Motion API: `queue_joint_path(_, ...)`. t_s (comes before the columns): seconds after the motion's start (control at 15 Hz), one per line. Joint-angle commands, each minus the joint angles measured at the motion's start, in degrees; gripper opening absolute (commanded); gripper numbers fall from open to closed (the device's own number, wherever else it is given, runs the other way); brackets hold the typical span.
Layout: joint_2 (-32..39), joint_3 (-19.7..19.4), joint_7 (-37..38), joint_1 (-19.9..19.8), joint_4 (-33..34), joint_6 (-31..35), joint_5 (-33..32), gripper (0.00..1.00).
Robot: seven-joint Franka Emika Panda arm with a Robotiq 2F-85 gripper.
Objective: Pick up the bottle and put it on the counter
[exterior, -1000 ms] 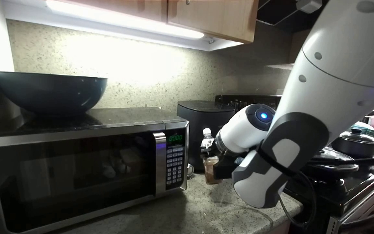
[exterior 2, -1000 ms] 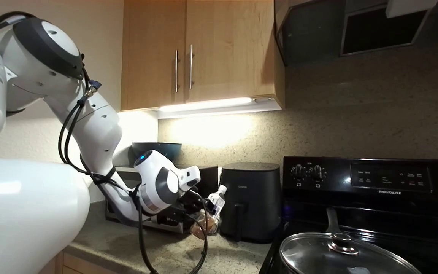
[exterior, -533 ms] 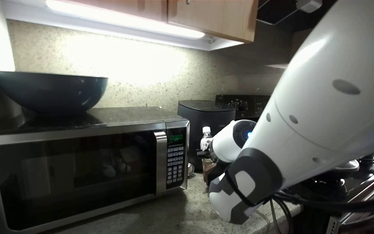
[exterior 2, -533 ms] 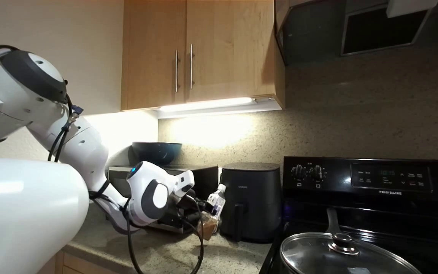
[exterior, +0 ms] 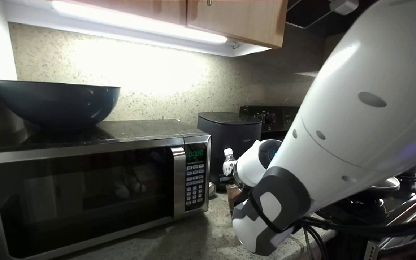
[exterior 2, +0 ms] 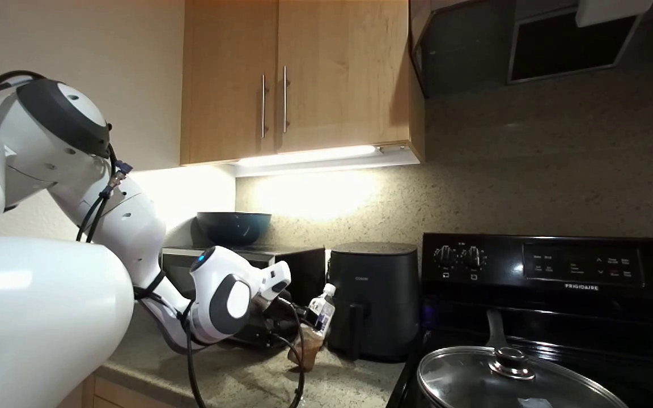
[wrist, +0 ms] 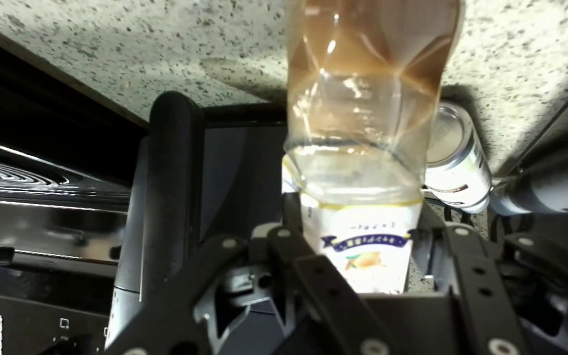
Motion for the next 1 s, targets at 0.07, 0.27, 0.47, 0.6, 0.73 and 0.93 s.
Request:
queue_joint_path(0.07, 2.28, 0.56, -1.70, 0.43, 0.24, 1.92, 4.01, 0.28)
queue_joint_path(0.27, 8.41, -1.84, -0.33, 4.44, 2.78, 0.24, 10.50, 0.28)
queue_joint_path(0.47, 3.92, 0.48, -1.65, 2.76, 0.53, 0.51, 13.09, 0.28)
queue_joint_path(0.6, 2.85, -0.26, -2.19, 2.98, -2.05, 0.87, 15.54, 0.28)
queue_joint_path(0.73, 2.20, -0.86, -2.73, 3.10, -3.92, 0.75, 18.19, 0.28)
queue_joint_path(0.93, 3.17, -3.80, -0.98, 5.32, -7.33, -1.31, 19.11, 0.28)
